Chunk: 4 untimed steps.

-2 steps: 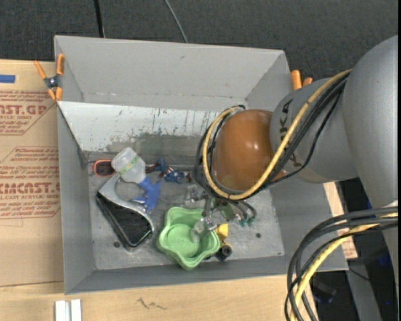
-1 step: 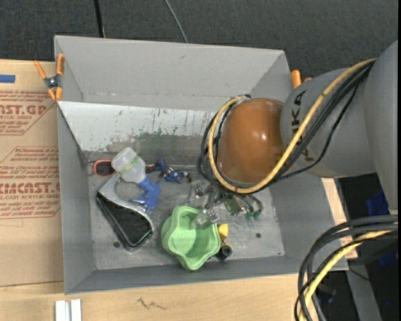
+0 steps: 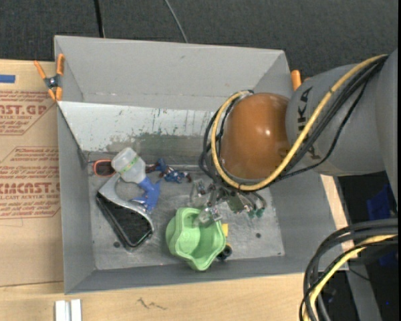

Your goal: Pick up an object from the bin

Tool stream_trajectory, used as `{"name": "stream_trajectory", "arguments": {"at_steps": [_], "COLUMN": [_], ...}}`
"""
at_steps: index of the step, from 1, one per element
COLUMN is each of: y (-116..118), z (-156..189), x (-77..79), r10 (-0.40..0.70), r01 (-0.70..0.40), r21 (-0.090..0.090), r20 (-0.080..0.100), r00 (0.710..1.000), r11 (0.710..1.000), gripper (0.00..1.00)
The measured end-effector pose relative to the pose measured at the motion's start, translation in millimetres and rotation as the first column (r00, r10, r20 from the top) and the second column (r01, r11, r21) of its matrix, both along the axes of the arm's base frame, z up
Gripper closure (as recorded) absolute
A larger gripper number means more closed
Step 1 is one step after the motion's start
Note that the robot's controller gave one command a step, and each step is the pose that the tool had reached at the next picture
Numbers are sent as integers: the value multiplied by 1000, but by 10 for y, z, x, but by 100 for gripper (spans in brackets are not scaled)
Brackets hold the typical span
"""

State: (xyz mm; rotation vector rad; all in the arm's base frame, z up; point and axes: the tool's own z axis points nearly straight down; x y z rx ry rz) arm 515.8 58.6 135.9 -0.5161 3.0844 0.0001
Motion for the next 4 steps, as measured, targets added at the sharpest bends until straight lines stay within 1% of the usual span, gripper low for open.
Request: {"name": "stream_trajectory", "arguments": {"at_steps": [1,2,3,4], "y": [32,-28,-5,-4], "z": [47,365,-500,-502], "x": [11,-63,116,116], "r10": [10,14,23,22], "r01": [-10,-14,-23,-23], "r21": [-2,-2,10,10], "r20": [-9,-22,21,21], "r00": [1000,1000,1000,1000], "r11": [1000,1000,1000,1000], "gripper": [100,100,100,100]}}
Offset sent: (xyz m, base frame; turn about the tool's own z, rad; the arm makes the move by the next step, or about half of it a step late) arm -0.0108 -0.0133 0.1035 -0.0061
